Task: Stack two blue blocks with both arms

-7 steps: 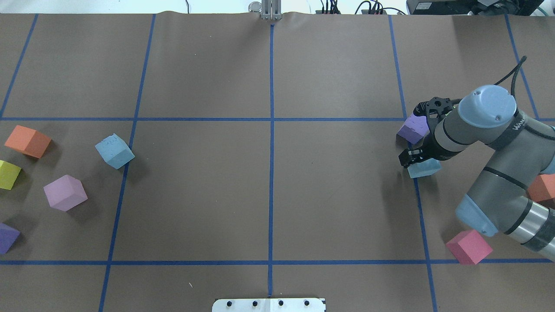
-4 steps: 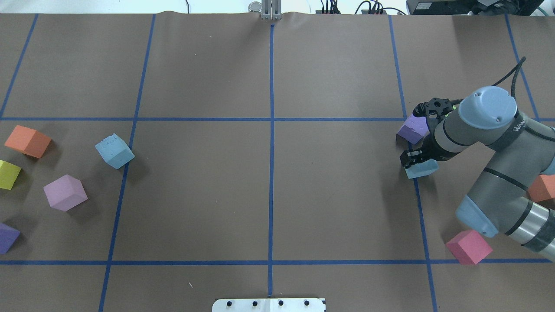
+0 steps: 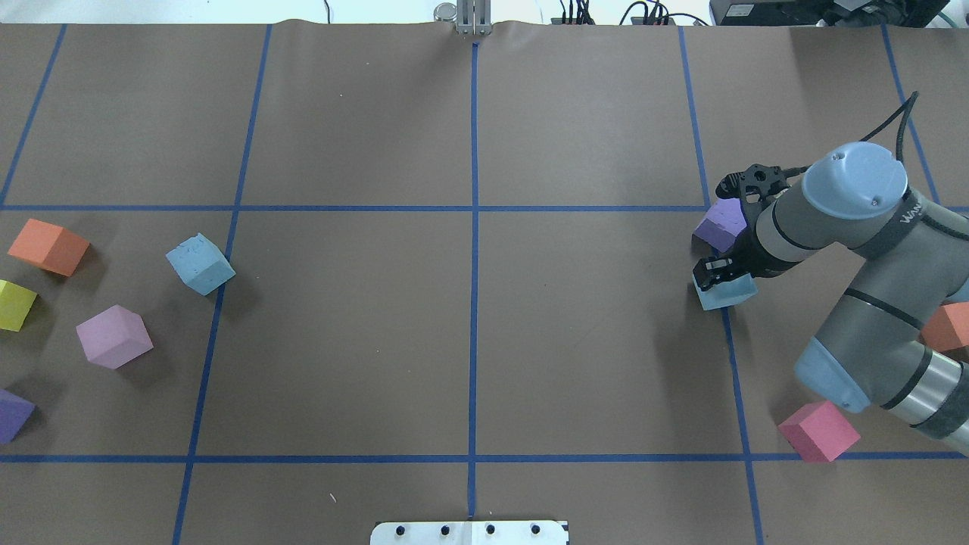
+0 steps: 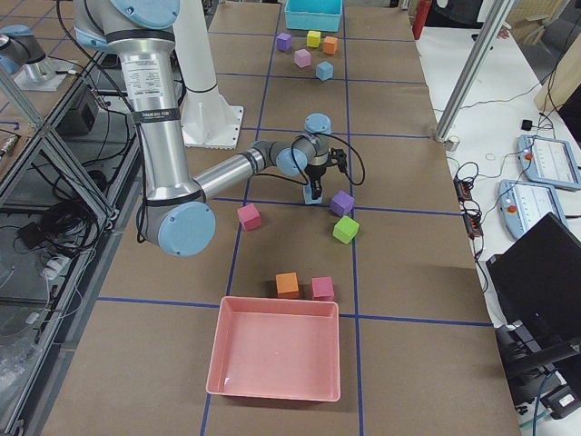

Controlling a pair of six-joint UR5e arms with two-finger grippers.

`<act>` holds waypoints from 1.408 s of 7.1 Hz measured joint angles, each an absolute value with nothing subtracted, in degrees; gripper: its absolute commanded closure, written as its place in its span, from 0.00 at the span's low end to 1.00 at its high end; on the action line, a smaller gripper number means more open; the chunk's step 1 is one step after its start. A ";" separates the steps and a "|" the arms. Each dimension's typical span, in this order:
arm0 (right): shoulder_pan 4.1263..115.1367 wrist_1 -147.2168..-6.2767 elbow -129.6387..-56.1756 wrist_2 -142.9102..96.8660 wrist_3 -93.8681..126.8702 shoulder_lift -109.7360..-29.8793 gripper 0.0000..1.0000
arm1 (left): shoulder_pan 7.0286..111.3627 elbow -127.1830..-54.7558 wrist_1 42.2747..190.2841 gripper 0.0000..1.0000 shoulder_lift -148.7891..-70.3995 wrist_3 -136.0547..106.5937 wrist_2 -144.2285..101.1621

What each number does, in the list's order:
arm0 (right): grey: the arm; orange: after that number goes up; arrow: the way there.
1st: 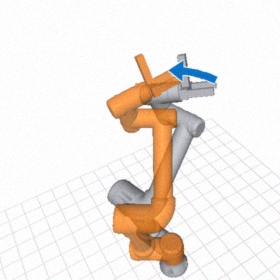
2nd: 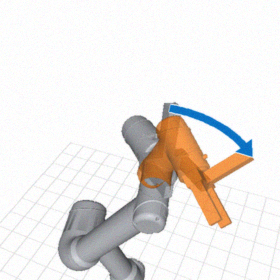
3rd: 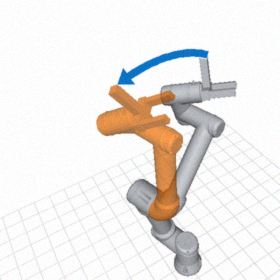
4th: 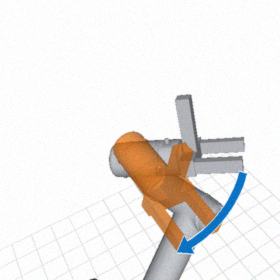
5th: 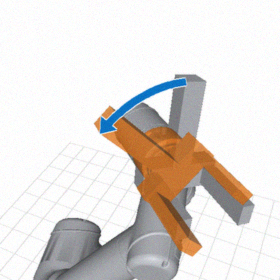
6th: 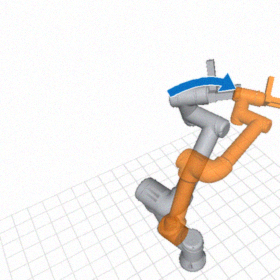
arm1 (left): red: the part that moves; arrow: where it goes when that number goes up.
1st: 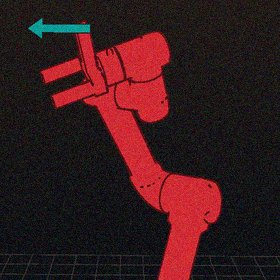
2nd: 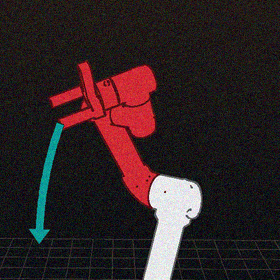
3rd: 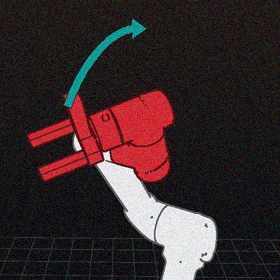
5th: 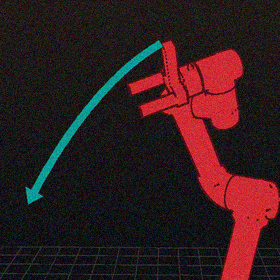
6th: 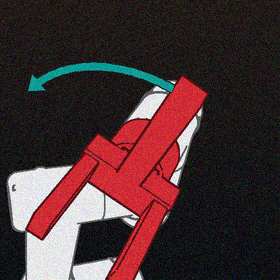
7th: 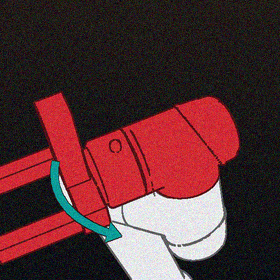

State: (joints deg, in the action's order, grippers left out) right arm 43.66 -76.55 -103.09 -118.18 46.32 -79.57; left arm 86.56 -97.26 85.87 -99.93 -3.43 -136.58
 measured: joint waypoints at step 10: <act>37.82 -92.47 -96.62 -116.83 59.92 -55.97 0.36 | 86.57 -97.28 85.87 0.00 -99.68 -3.43 -136.51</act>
